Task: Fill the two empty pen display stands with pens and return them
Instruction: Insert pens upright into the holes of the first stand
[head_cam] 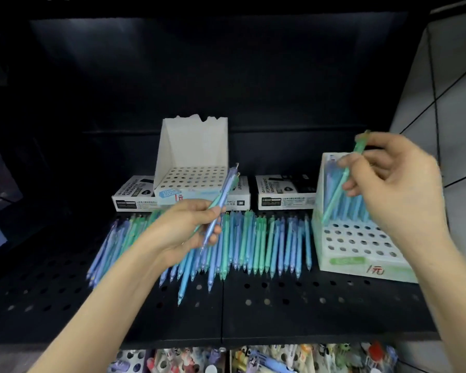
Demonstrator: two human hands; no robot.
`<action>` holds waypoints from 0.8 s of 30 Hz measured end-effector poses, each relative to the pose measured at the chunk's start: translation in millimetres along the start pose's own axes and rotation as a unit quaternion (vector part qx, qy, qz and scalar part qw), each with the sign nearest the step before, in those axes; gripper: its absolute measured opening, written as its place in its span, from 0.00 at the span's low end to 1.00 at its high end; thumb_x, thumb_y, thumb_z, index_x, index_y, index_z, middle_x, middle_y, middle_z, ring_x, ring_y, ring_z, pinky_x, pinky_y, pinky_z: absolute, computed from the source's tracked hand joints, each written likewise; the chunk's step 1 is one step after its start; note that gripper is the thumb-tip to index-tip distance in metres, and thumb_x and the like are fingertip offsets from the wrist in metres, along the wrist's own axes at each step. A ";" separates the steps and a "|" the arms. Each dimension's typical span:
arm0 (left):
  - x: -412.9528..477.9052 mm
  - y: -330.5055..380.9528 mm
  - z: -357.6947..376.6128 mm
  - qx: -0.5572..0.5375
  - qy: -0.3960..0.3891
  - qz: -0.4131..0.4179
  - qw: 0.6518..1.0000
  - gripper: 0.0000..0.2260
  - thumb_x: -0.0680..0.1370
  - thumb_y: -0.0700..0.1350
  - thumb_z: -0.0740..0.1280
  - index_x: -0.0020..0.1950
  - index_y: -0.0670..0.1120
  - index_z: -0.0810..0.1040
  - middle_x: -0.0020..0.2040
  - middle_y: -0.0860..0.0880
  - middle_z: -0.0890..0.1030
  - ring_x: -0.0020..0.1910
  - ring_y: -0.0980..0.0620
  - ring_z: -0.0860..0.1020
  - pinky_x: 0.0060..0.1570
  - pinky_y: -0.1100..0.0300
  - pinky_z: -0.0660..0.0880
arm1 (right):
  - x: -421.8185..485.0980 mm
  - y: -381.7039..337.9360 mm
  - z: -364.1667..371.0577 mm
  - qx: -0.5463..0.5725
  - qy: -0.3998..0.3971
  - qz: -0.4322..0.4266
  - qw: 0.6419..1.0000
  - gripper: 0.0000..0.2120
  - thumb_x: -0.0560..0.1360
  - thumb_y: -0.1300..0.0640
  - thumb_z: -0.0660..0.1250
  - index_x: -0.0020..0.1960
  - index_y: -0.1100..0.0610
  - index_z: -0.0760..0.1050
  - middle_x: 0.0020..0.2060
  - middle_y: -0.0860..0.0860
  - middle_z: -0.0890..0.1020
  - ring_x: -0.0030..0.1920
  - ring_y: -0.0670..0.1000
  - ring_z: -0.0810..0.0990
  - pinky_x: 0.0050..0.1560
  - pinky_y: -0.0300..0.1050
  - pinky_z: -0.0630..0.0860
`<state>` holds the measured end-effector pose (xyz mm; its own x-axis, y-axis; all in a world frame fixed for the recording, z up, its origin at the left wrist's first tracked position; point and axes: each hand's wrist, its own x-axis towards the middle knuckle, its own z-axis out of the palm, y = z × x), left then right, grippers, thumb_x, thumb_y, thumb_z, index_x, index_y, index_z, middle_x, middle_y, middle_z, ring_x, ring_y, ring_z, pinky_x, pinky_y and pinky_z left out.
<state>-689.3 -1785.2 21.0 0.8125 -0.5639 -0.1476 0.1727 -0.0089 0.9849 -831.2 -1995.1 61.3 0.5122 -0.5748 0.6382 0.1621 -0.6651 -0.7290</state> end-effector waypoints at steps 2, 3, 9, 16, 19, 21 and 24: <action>10.0 -1.5 22.1 -0.007 -0.022 0.015 1.000 0.06 0.78 0.36 0.62 0.53 0.36 0.75 0.37 0.45 0.73 0.33 0.52 0.73 0.27 0.66 0.73 | 4.4 5.4 -14.6 -0.045 0.037 -0.012 0.998 0.12 0.75 0.55 0.62 0.58 0.52 0.72 0.39 0.47 0.83 0.36 0.51 0.81 0.43 0.54 0.80; 14.9 -2.4 33.4 -0.009 -0.030 0.027 0.999 0.06 0.78 0.36 0.62 0.53 0.37 0.75 0.37 0.45 0.73 0.33 0.53 0.73 0.27 0.66 0.73 | 6.6 9.5 -20.1 -0.060 0.051 -0.015 0.997 0.12 0.75 0.54 0.61 0.58 0.51 0.72 0.39 0.48 0.83 0.37 0.50 0.81 0.43 0.54 0.80; 40.2 -13.0 92.5 0.021 -0.027 0.097 0.995 0.07 0.79 0.40 0.62 0.56 0.40 0.75 0.38 0.47 0.74 0.32 0.55 0.74 0.31 0.65 0.73 | 12.1 43.6 -23.8 -0.134 0.060 -0.032 0.989 0.13 0.77 0.54 0.59 0.60 0.56 0.71 0.42 0.48 0.83 0.28 0.42 0.73 0.38 0.42 0.69; 53.1 -18.1 107.7 0.008 -0.035 0.152 0.988 0.09 0.78 0.41 0.64 0.57 0.41 0.76 0.33 0.52 0.77 0.32 0.54 0.76 0.36 0.61 0.75 | 9.1 58.3 -6.9 -0.125 0.002 -0.030 0.992 0.14 0.78 0.58 0.60 0.63 0.60 0.71 0.42 0.47 0.83 0.27 0.41 0.72 0.29 0.32 0.67; 51.7 -22.0 107.6 0.025 -0.041 0.161 0.986 0.08 0.78 0.41 0.64 0.56 0.42 0.76 0.34 0.49 0.78 0.31 0.54 0.76 0.34 0.65 0.74 | 9.3 61.8 -1.8 -0.144 -0.039 -0.023 0.989 0.15 0.78 0.57 0.60 0.64 0.58 0.70 0.44 0.48 0.83 0.27 0.39 0.73 0.31 0.33 0.65; 49.4 -23.5 107.8 0.052 -0.042 0.175 0.982 0.07 0.79 0.41 0.63 0.55 0.43 0.76 0.34 0.48 0.78 0.30 0.54 0.76 0.33 0.65 0.74 | 8.3 62.3 0.1 -0.172 -0.048 -0.028 0.983 0.16 0.78 0.57 0.61 0.65 0.59 0.71 0.45 0.47 0.81 0.32 0.39 0.73 0.36 0.35 0.68; 44.7 -26.5 108.8 0.085 -0.055 0.207 0.973 0.05 0.78 0.40 0.64 0.52 0.46 0.77 0.34 0.48 0.78 0.30 0.54 0.76 0.36 0.64 0.75 | 8.3 58.7 1.8 -0.204 -0.019 -0.040 0.978 0.16 0.77 0.57 0.62 0.63 0.59 0.74 0.42 0.48 0.78 0.40 0.47 0.75 0.42 0.40 0.70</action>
<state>-718.2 -1900.0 -1.8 0.7273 -0.6325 0.2662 -0.2583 0.1070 0.9601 -816.0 -2038.0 23.3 0.5440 -0.4993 0.6743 -0.1419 -0.8469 -0.5125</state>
